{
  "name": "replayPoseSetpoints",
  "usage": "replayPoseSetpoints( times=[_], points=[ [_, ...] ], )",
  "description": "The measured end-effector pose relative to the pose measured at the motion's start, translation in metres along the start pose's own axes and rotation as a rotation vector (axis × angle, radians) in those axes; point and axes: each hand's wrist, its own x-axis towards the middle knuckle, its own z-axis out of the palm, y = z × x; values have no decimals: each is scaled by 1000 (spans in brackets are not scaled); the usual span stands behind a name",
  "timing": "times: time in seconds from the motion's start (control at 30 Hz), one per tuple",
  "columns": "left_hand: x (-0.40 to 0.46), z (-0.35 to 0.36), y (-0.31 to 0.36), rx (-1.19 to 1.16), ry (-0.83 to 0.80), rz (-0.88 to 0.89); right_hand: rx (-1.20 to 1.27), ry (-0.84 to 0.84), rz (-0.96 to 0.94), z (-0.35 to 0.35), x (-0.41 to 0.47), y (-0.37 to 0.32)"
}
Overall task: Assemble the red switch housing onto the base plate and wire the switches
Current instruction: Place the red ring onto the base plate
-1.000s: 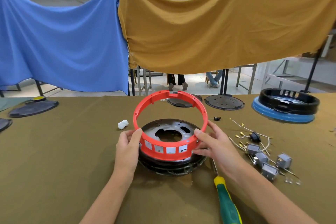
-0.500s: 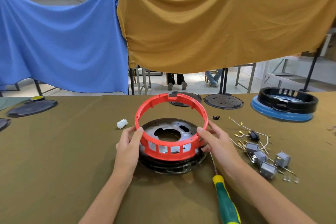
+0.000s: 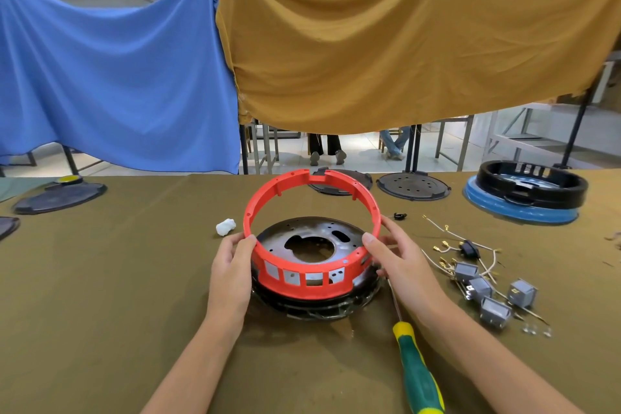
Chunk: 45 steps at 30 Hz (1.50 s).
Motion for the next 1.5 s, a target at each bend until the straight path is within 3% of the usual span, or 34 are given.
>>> replayPoseSetpoints(
  times=[0.67,1.5],
  points=[
    [2,-1,-3,47,-20,-57,-167,8,-6,1,0,2],
    [-2,0,1,42,-12,-68,-163,-14,6,0,5,10]
  ],
)
